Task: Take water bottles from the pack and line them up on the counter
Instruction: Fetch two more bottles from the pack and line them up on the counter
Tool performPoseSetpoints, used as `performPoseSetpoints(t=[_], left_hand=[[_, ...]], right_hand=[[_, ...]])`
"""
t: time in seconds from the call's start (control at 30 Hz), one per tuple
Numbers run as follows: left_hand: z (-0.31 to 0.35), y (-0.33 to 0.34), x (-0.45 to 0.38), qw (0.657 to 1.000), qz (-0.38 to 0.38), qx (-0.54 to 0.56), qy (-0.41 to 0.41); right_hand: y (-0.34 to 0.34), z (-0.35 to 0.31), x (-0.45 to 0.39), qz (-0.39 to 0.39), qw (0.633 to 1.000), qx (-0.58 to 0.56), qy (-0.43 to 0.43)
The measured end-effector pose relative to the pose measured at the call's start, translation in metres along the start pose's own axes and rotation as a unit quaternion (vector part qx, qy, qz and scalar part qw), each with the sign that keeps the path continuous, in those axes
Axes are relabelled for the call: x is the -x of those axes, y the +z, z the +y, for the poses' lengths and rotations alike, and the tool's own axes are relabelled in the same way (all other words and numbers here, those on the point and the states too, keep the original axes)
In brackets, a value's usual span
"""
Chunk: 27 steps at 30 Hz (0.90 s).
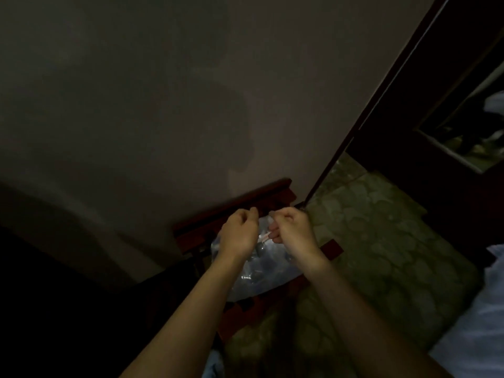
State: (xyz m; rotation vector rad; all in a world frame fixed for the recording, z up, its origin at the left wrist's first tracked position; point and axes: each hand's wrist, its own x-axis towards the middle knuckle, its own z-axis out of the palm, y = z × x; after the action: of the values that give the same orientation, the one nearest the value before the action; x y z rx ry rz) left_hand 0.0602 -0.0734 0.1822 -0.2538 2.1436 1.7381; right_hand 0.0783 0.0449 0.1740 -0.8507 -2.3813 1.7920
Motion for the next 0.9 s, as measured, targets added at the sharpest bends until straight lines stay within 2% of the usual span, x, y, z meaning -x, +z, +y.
performPoseSetpoints(t=[0.1, 0.23, 0.43, 0.57, 0.77, 0.9], left_hand=[[-0.016, 0.012, -0.025, 0.999, 0.000, 0.008, -0.034], [-0.036, 0.026, -0.052, 0.996, 0.007, 0.011, -0.083], [-0.063, 0.049, -0.088, 0.990, 0.009, -0.006, -0.139], [-0.083, 0.070, -0.106, 0.982, 0.020, 0.001, -0.188], [-0.121, 0.093, -0.134, 0.965, 0.001, -0.064, -0.254], [-0.139, 0.112, -0.145, 0.962, -0.031, -0.058, -0.267]], right_hand=[[0.000, 0.017, -0.028, -0.024, 0.999, 0.002, 0.045], [0.005, 0.040, -0.060, -0.062, 0.991, 0.062, 0.096], [0.015, 0.082, -0.109, -0.154, 0.965, 0.185, 0.102], [0.022, 0.116, -0.143, -0.219, 0.945, 0.194, 0.148], [0.029, 0.164, -0.183, -0.301, 0.890, 0.303, 0.156], [0.038, 0.195, -0.201, -0.336, 0.824, 0.425, 0.164]])
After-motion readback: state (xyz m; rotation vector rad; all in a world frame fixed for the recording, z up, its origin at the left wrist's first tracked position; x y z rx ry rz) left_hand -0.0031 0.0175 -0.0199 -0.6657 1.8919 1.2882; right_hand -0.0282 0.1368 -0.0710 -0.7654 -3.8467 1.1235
